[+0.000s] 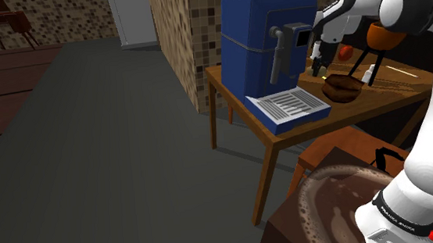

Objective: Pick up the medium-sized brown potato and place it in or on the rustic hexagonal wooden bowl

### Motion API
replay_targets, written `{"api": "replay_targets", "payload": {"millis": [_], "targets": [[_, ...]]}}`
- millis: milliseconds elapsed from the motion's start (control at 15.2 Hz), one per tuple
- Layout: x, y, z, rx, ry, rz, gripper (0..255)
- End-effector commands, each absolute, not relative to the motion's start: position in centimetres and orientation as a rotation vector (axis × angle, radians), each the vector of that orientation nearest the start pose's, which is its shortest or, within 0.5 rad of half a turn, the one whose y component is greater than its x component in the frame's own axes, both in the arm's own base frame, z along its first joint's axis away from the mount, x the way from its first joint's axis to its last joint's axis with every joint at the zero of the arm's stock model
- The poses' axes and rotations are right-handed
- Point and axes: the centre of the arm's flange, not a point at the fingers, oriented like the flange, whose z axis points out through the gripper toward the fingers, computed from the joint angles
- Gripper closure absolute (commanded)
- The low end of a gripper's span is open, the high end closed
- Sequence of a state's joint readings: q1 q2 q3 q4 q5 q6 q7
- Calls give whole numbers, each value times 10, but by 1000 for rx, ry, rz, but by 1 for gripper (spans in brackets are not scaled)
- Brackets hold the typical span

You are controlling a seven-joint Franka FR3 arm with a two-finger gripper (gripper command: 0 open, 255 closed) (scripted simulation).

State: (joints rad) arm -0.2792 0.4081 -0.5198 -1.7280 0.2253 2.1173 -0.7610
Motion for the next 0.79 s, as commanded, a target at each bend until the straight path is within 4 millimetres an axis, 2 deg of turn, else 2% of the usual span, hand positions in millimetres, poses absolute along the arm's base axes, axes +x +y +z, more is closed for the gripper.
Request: {"api": "replay_targets", "payload": {"millis": [0, 726], "targets": [[490, -436, 389, -3168, 169, -52, 255], [490, -436, 447, -3168, 169, -52, 255]]}}
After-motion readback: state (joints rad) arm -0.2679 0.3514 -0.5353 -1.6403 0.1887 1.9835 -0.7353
